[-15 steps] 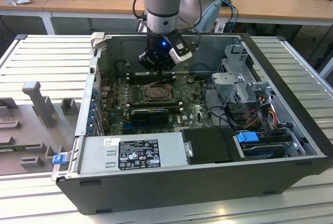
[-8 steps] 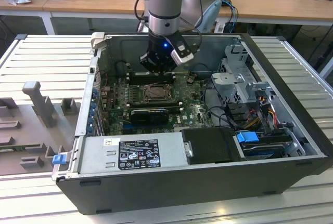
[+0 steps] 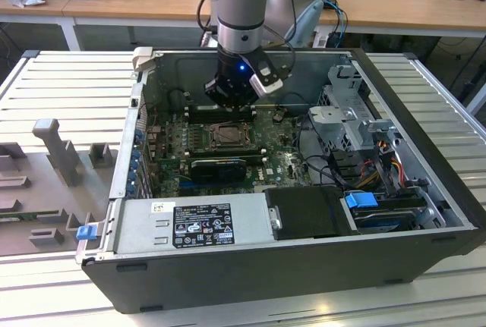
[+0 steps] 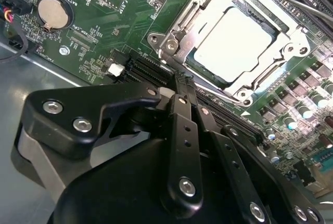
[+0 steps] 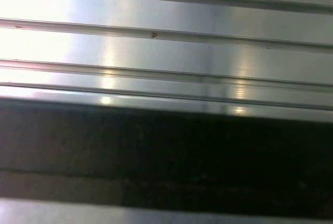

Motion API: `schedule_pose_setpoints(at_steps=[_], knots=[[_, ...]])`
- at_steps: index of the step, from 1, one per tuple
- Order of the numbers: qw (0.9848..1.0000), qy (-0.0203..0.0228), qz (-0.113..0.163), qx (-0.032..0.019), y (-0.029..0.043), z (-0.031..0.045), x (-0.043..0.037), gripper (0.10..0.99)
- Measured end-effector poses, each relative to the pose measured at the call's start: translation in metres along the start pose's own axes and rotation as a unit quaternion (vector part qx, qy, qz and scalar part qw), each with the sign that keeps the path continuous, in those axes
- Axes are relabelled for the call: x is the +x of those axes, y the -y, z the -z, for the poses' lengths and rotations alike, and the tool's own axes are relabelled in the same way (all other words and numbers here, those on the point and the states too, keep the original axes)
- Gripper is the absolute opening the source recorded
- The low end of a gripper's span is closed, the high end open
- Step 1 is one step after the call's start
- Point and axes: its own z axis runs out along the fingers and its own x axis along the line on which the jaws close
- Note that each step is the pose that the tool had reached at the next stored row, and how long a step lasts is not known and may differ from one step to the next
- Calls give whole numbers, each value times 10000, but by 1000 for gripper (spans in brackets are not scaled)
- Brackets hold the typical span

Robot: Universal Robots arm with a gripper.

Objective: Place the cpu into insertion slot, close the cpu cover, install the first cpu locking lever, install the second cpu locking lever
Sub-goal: 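Install the first cpu locking lever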

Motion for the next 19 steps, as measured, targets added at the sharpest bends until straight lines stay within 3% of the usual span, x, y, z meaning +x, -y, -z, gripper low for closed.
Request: schedule_pose_setpoints(at_steps=[9, 15, 19], knots=[[10000, -3, 1, 45, 0, -32, -6, 106], [9999, -11, 3, 163, 1, -41, -8, 106], [9998, -17, 5, 215, 3, -53, -7, 106]])
